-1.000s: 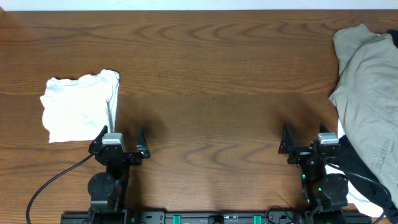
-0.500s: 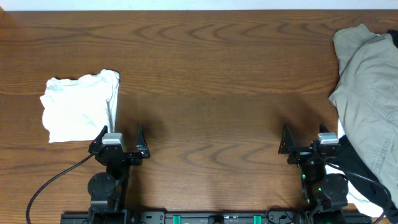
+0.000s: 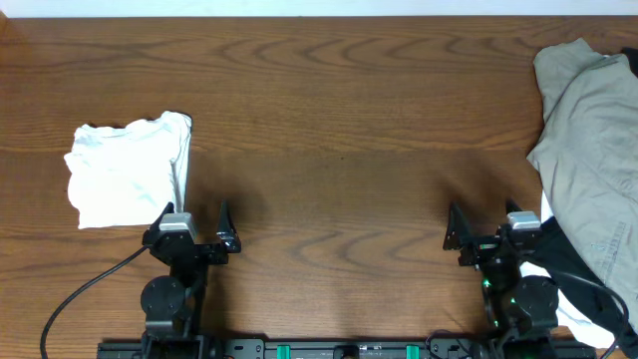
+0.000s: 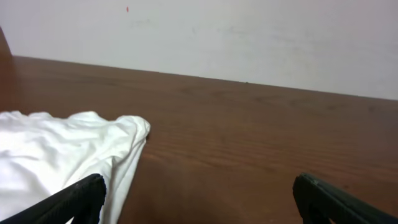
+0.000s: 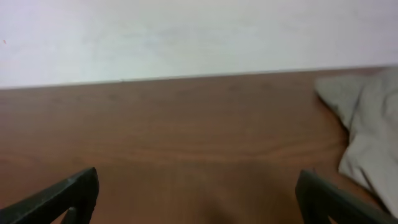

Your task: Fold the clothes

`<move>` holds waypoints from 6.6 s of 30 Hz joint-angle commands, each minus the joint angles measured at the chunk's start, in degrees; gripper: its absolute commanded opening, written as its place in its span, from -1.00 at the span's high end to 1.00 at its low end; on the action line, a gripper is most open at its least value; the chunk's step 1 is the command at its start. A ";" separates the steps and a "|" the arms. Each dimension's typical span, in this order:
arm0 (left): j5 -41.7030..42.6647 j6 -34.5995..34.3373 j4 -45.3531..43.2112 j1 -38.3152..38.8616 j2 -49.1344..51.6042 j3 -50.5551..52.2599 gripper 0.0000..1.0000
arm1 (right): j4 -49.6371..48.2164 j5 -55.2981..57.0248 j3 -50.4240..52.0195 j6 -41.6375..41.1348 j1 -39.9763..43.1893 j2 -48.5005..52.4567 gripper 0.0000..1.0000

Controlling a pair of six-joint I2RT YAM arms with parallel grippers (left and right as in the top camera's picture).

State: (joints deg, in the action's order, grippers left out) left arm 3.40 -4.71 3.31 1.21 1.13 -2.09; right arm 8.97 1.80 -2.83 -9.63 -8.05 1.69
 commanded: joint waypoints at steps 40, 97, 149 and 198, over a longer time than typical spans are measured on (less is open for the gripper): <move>11.17 -1.86 24.52 -0.22 44.65 -43.98 -0.96 | 35.15 1.51 -55.91 -3.93 56.76 67.36 -0.95; 11.15 -1.86 24.28 -0.24 49.35 -43.98 -0.96 | 43.01 -9.07 -63.36 3.08 54.45 103.03 0.13; 11.17 -1.86 24.35 -0.22 49.35 -43.95 -0.96 | 41.62 2.60 -68.72 4.55 45.48 94.31 -0.99; 11.17 -1.86 24.55 -0.22 49.37 -43.95 -0.96 | 31.50 -13.88 -80.35 6.49 -8.74 88.37 0.92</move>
State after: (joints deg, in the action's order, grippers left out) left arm 13.82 -6.20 27.94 1.21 50.59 -44.73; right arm 42.61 -14.81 -82.89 -2.44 -11.81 84.07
